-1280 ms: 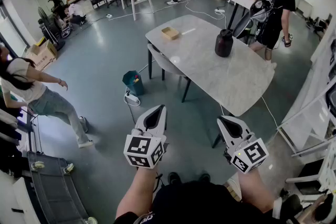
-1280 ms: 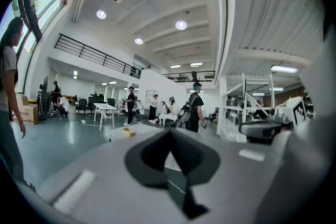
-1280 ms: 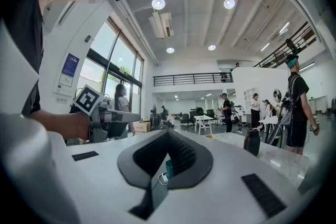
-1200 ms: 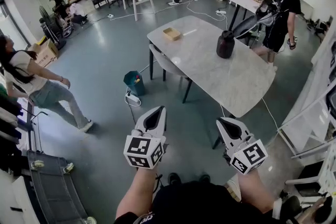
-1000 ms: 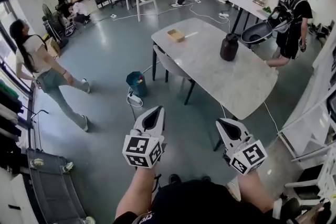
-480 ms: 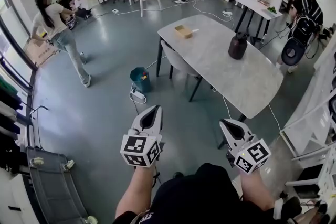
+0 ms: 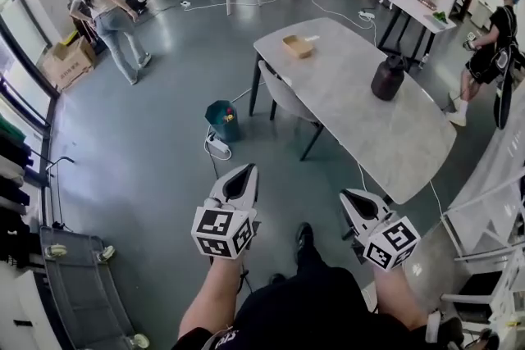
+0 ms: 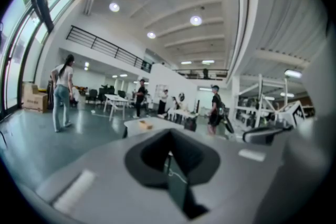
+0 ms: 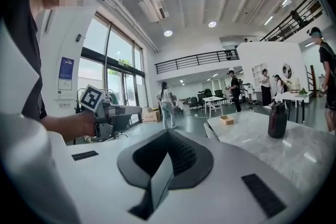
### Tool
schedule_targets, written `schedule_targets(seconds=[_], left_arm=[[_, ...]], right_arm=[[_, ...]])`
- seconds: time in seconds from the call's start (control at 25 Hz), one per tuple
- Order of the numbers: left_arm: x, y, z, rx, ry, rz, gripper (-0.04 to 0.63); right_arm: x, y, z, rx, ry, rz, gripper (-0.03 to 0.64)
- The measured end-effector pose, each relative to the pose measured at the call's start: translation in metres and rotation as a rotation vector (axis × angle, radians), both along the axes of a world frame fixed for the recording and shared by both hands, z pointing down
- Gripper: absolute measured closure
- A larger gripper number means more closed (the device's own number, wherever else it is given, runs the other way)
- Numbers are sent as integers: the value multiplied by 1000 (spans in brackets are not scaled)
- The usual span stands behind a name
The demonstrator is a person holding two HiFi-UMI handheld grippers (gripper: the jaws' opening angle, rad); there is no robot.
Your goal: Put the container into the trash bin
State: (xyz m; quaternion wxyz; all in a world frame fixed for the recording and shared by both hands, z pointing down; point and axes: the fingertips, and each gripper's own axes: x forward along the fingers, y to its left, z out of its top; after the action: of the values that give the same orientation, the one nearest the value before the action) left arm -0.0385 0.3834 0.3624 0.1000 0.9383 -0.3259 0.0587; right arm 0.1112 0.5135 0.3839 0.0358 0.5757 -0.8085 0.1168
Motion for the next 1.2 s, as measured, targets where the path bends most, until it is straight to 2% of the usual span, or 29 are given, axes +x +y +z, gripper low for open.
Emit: schedule_targets(seconds=[0.12,0.28,0.6,0.84,1.2], left_arm=[[13,-31,0,-1,-16,-17,588],[36,-69,-2,7,-38,-33,588],[60,-137,10,-32,-59,-82,588],[77,-176,5,-18,-60,-104,588],[76,-222,5,6,-60,-194,588]], right_arm=[[16,-40,-2,9,-5,-29,623],[49,-91,-1,12,-13,-15,623],[72,-170,14,-24,-51,-83,623],[95,-205,17,-29,-59,-104,623],[120,-241,22,-33,-44,-137,623]])
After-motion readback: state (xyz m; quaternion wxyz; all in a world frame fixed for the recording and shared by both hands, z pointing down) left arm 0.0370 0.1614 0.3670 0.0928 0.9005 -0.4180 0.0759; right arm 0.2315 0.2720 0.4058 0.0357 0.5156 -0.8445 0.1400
